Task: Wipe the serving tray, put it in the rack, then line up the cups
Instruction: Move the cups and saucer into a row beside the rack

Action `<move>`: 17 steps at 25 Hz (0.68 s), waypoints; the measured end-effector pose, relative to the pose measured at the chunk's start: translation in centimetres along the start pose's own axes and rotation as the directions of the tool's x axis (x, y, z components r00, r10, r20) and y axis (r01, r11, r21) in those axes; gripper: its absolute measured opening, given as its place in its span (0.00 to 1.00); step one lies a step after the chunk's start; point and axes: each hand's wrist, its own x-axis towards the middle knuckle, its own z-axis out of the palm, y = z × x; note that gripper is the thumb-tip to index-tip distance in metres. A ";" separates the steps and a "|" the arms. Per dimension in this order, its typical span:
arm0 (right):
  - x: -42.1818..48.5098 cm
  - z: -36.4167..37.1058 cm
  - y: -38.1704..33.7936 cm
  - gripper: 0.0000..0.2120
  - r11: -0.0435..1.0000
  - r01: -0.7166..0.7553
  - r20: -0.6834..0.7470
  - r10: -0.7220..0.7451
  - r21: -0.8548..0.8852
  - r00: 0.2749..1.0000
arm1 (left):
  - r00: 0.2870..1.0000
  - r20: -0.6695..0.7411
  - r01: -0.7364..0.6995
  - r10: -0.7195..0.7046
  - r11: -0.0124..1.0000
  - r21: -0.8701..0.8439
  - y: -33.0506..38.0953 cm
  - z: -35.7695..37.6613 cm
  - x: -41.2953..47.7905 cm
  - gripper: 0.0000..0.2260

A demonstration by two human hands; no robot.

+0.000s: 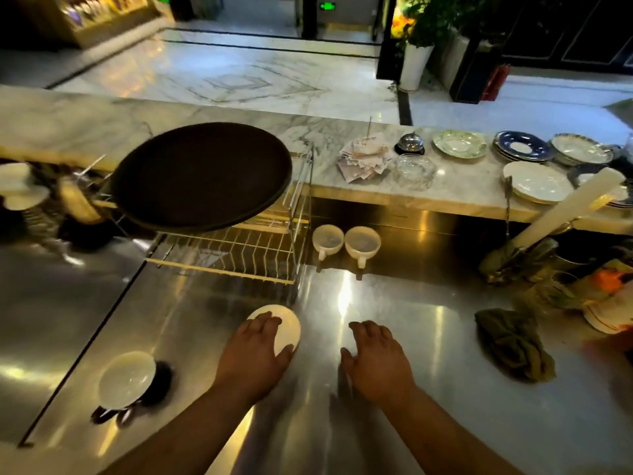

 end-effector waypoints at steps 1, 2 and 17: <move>-0.1 0.5 -0.6 0.30 0.999 0.041 0.012 -0.041 -0.001 0.999 | 0.999 -0.026 0.046 -0.046 0.999 -0.008 -1.1 -0.2 -1.0 0.29; -0.1 1.1 -1.4 0.29 0.998 0.069 0.029 -0.069 0.009 0.997 | 0.995 -0.050 0.087 -0.087 0.996 -0.016 -2.2 -0.5 -2.0 0.28; 5.6 7.0 -14.5 0.30 0.803 -0.479 0.288 0.393 0.355 0.873 | 0.724 0.069 0.672 -0.686 0.679 -0.297 -25.0 -0.3 -12.1 0.18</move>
